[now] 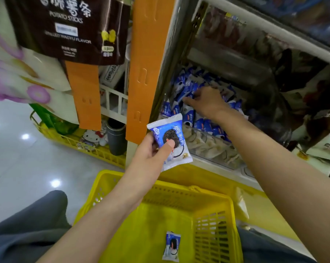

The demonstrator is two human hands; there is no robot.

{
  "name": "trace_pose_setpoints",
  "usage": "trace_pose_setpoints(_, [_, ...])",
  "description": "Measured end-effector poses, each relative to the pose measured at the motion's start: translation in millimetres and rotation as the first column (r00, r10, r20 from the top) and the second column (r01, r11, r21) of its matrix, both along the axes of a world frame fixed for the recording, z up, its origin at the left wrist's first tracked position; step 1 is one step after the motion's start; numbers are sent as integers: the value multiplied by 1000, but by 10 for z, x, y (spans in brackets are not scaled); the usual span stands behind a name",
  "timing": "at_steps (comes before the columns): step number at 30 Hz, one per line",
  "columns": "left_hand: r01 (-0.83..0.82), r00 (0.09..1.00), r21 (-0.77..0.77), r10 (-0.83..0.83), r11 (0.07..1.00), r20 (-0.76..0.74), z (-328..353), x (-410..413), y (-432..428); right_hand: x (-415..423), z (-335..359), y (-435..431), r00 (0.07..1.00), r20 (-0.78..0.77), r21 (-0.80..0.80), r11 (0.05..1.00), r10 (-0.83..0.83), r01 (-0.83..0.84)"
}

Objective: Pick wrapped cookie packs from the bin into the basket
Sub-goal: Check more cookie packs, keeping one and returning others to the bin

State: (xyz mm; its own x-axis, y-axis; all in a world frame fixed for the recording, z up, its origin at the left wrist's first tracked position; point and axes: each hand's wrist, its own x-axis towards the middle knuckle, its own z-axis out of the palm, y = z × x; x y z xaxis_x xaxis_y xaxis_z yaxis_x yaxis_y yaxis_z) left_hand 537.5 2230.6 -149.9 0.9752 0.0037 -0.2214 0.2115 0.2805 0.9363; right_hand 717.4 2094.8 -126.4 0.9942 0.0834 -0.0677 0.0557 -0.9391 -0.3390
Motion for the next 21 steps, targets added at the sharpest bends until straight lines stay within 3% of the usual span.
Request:
trace_pose_setpoints(4, [14,999,5,-14,1000,48,0,28,13,50,57,49,998,-61,-193,981,-16,4])
trace_pose_setpoints(8, [36,997,-9,-36,999,66,-15,22,19,68,112,77,991,-120,-182,983,-60,38])
trace_pose_setpoints(12, [62,994,23,-64,998,86,-33,3,83,27,175,80,985,-115,35,991,-125,130])
trace_pose_setpoints(15, [74,991,68,-81,995,104,-38,-14,125,-101,292,12,989,23,204,969,-145,137])
trace_pose_setpoints(19, [93,995,28,-94,995,41,-86,-49,89,-469,450,-132,956,201,525,848,-214,80])
trace_pose_setpoints(21, [108,994,1,-108,994,24,-94,-62,53,-724,522,-175,936,280,612,791,-214,-2])
